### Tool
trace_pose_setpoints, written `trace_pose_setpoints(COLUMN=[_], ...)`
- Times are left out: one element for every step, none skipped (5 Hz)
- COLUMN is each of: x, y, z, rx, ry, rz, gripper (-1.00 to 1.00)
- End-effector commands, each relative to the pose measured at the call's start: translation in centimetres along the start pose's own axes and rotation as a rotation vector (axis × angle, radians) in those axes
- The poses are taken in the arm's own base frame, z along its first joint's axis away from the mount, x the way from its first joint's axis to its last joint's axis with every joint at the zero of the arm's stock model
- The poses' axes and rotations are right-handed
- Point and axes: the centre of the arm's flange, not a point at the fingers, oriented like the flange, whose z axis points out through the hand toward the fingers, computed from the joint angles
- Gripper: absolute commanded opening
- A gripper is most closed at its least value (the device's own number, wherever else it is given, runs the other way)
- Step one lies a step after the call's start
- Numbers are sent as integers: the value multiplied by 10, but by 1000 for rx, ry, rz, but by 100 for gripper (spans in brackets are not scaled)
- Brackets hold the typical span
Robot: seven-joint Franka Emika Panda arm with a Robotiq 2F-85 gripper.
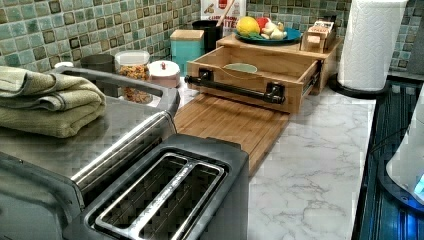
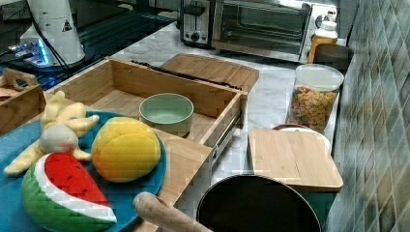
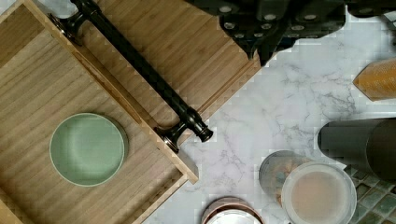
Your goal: Close the drawer.
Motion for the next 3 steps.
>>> trace_pose_setpoints(x=[1,-13,-44], y=[-2,-9,-22], z=[-6,-1,8], rx=[9,-1,16], ry=[9,-3,31], rz=[-1,-127,-332], gripper=[-100,-100,-100])
